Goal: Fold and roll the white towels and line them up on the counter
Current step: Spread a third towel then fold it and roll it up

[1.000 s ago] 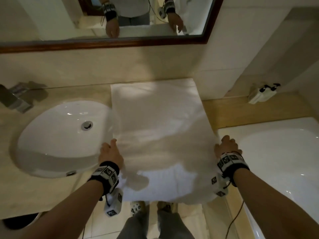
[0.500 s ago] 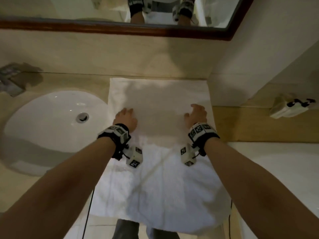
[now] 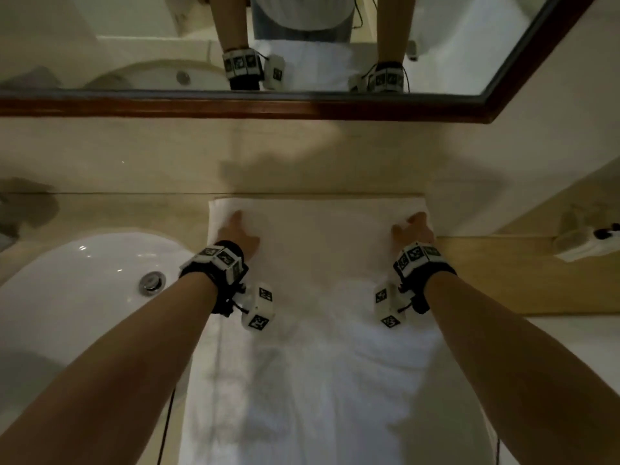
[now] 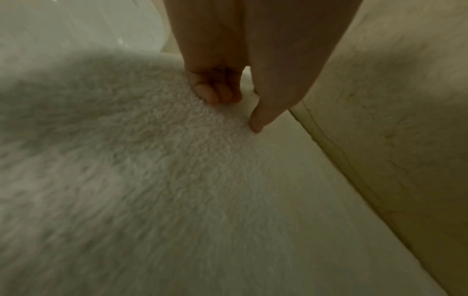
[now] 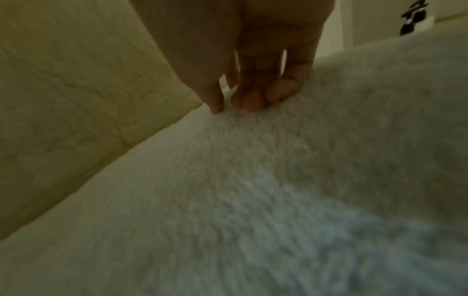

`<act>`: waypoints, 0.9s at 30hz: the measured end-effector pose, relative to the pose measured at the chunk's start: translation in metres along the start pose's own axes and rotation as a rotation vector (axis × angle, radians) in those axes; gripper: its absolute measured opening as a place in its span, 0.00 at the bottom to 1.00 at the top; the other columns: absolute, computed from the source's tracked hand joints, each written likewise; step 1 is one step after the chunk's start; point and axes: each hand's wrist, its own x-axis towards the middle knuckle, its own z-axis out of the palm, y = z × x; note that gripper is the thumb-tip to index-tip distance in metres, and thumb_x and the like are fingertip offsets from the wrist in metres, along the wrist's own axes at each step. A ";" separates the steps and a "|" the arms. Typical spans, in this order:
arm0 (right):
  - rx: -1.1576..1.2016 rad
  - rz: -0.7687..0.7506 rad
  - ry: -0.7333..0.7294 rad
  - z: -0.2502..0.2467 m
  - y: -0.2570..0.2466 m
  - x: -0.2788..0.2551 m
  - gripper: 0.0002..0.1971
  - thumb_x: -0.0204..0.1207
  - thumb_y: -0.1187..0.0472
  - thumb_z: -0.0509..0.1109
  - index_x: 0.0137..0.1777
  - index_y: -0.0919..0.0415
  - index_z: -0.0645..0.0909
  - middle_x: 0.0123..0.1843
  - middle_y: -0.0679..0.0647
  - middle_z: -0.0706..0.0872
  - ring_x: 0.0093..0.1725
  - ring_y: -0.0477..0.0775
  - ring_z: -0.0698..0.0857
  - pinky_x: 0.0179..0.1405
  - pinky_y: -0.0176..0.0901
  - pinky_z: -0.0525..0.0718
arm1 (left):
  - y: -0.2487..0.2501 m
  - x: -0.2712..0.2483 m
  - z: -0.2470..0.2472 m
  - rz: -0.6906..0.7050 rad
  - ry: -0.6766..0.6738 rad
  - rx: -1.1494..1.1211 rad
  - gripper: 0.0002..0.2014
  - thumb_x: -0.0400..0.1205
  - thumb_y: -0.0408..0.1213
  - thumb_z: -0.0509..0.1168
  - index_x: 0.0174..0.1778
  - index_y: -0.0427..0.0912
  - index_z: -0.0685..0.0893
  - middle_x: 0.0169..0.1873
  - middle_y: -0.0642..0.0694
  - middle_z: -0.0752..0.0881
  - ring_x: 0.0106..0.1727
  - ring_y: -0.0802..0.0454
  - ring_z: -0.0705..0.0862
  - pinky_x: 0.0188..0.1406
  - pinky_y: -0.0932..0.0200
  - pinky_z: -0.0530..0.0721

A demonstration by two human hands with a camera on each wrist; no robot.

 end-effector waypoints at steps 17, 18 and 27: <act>0.149 -0.007 0.024 0.001 -0.011 0.009 0.19 0.82 0.54 0.61 0.70 0.56 0.67 0.59 0.63 0.82 0.52 0.65 0.83 0.47 0.48 0.79 | 0.011 0.034 -0.013 0.060 -0.061 0.097 0.38 0.80 0.43 0.65 0.83 0.47 0.52 0.80 0.37 0.60 0.76 0.36 0.67 0.74 0.45 0.72; 0.198 -0.012 0.033 0.000 -0.007 0.004 0.19 0.82 0.55 0.61 0.71 0.57 0.67 0.63 0.63 0.81 0.57 0.66 0.82 0.49 0.47 0.78 | 0.013 0.027 -0.010 0.060 -0.059 0.145 0.36 0.82 0.43 0.62 0.83 0.48 0.51 0.80 0.37 0.61 0.75 0.35 0.69 0.74 0.46 0.72; 0.043 0.329 0.267 -0.010 0.082 -0.079 0.19 0.77 0.65 0.63 0.68 0.63 0.67 0.72 0.62 0.68 0.70 0.64 0.69 0.68 0.53 0.70 | 0.112 -0.048 0.062 0.712 -0.260 0.548 0.19 0.85 0.39 0.56 0.72 0.40 0.72 0.72 0.37 0.68 0.71 0.38 0.71 0.71 0.48 0.72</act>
